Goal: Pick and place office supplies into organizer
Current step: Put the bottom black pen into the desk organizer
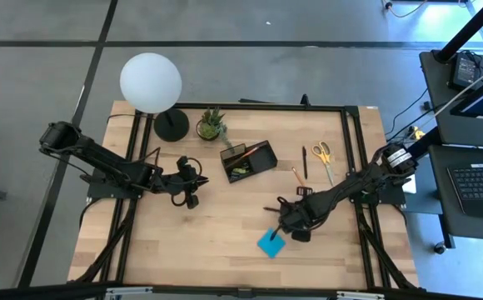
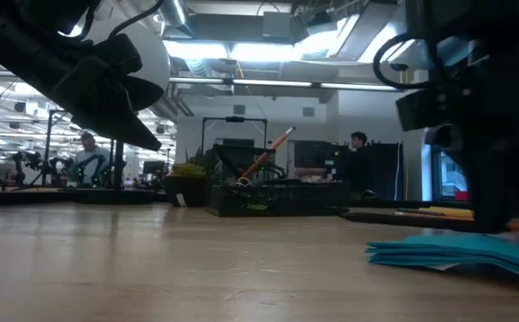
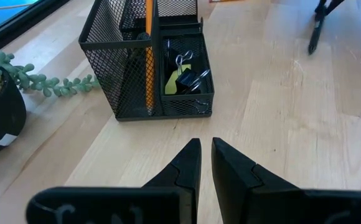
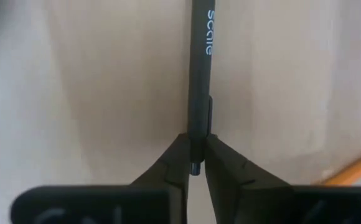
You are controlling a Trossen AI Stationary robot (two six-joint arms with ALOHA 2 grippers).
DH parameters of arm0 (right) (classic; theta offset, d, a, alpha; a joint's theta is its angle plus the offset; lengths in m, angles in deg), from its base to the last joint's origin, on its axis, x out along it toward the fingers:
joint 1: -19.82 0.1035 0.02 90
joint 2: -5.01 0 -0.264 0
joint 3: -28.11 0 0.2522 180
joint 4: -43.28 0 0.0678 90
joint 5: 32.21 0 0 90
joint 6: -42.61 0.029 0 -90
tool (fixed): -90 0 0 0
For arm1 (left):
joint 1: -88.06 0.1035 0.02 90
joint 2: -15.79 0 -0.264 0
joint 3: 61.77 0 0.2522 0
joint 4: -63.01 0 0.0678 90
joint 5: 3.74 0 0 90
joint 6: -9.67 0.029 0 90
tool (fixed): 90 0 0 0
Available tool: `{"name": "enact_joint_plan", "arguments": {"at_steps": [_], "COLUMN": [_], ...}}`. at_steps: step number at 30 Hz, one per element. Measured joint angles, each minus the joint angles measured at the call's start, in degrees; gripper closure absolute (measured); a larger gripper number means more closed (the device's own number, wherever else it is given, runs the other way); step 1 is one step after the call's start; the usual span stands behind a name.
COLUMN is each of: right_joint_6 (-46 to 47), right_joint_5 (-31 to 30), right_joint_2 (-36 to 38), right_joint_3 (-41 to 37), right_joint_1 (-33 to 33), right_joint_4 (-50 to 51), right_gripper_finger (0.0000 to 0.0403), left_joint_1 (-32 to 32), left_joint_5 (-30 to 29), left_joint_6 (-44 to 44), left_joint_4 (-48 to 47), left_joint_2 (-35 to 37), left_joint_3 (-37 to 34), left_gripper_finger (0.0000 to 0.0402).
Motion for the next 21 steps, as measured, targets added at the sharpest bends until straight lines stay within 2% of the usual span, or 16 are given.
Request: {"name": "enact_joint_plan", "arguments": {"at_steps": [14,21], "right_joint_6": [-0.51,-3.68], "right_joint_5": [-0.42,-0.09], "right_joint_2": [0.02,0.09], "right_joint_3": [1.57,1.92], "right_joint_1": [-0.09,-2.39], "right_joint_4": [5.42,7.17], "right_gripper_finger": [0.0371,0.0373], "left_joint_1": [0.00,0.01], "left_joint_5": [-0.02,-0.02], "left_joint_6": [0.02,0.02], "left_joint_4": [-0.01,0.01], "left_joint_2": [0.00,0.00], "left_joint_3": [0.00,0.00], "left_gripper_finger": [0.0370,0.0370]}}
